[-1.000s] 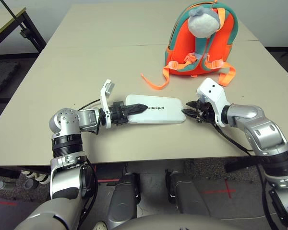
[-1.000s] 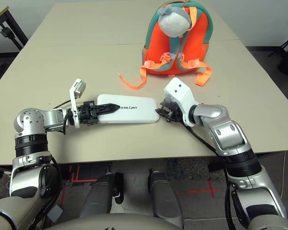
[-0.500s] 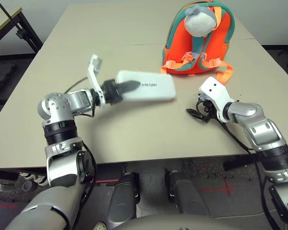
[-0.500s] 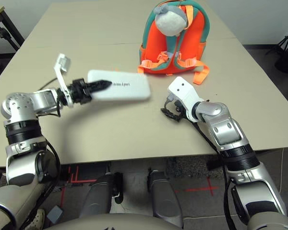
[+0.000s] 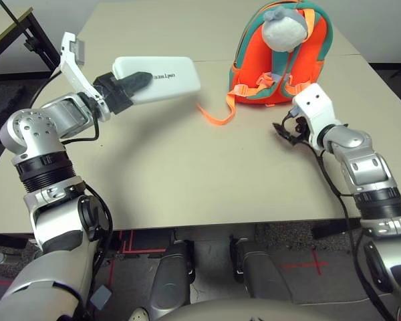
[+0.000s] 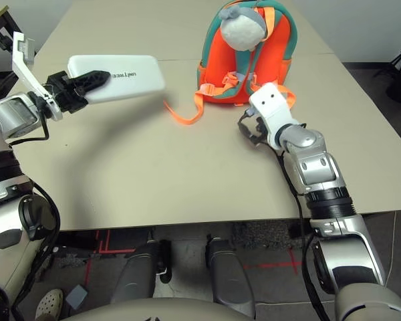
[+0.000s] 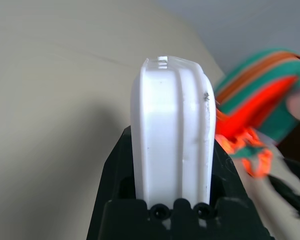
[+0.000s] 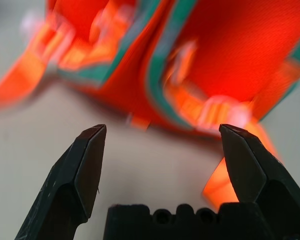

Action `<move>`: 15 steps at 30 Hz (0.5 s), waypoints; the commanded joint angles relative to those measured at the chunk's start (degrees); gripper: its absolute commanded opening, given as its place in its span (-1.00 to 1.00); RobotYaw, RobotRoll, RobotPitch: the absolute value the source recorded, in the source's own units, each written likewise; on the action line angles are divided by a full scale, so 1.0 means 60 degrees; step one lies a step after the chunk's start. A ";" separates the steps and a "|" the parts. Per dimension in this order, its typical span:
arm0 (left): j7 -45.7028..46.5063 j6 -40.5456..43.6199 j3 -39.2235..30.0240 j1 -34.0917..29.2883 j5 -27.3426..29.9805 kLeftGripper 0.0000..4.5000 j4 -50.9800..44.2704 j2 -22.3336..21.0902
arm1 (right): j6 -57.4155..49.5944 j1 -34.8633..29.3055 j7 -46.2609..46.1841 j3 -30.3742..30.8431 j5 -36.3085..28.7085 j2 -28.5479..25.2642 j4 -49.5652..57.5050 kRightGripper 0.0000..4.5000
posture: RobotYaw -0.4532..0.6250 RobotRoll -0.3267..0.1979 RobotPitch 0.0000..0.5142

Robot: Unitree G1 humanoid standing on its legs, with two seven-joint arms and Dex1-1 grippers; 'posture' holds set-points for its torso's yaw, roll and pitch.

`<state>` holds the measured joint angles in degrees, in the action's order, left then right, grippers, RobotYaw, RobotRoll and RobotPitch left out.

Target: Put the pencil case into the backpack and zip it.

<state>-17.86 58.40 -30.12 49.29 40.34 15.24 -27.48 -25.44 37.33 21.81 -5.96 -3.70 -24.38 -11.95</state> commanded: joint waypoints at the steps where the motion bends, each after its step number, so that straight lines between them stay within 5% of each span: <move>1: 0.0173 -0.1084 0.0079 0.0176 -0.0315 -0.43 0.0209 0.0155 | -0.0336 0.0289 -0.0258 -0.0695 -0.0842 0.0507 -0.0217 1.00 | -0.27 0.25 -0.44; 7: 0.0293 -0.2109 0.0281 0.0322 -0.0601 -0.43 0.0630 0.0349 | -0.0610 0.1015 -0.0493 -0.1276 -0.1848 0.1277 -0.0514 1.00 | -0.28 0.25 -0.44; 15: 0.0239 -0.2589 0.0729 0.0515 -0.0701 -0.43 0.0910 0.0627 | 0.0843 0.2435 -0.0919 -0.1184 -0.1632 0.1351 -0.3233 1.00 | -0.28 0.25 -0.44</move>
<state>-15.94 44.08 -26.18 51.17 36.17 20.98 -23.90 -22.62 50.69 16.86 -12.18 -13.85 -16.33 -27.93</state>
